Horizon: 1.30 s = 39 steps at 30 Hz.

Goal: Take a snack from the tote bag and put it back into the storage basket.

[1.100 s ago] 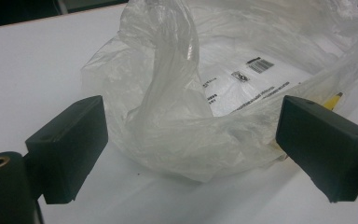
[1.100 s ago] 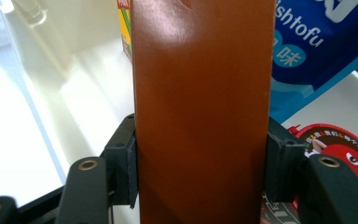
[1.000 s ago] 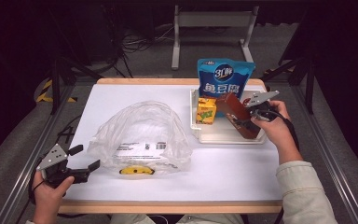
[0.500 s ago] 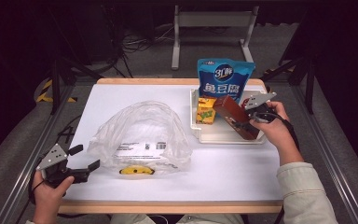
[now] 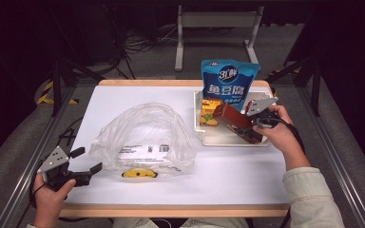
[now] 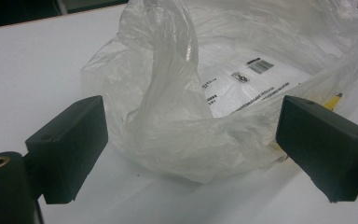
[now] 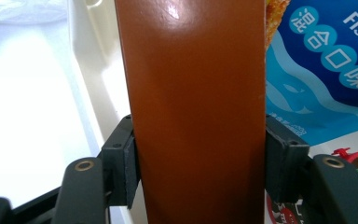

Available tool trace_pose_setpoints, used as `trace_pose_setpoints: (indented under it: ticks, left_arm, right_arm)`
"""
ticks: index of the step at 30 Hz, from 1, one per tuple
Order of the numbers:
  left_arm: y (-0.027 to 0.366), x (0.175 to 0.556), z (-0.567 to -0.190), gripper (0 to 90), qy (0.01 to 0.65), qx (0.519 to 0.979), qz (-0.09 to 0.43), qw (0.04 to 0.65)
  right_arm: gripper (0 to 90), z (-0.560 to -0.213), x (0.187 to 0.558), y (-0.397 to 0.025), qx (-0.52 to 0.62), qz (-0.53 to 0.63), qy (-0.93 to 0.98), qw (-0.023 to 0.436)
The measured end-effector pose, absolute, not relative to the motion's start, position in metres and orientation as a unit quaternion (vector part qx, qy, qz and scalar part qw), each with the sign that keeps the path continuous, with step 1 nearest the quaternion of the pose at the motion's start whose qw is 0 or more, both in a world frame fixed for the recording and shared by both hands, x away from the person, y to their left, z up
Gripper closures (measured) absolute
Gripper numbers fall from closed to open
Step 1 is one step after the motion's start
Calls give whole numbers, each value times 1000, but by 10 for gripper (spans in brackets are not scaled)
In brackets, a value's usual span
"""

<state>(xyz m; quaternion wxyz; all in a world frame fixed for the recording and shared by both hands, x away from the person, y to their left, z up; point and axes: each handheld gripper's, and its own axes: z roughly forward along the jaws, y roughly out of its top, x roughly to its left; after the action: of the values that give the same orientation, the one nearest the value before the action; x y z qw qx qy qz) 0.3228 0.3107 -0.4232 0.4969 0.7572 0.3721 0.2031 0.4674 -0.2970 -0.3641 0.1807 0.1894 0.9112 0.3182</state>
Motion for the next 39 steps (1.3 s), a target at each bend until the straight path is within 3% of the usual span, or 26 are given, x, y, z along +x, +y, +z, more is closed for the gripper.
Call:
trace_pose_setpoints:
  ticks: [39]
  left_arm:
    - [310,324,-423,96,369,759,204,496]
  right_arm:
    - [361,-382,484,-268,158,285,934,145]
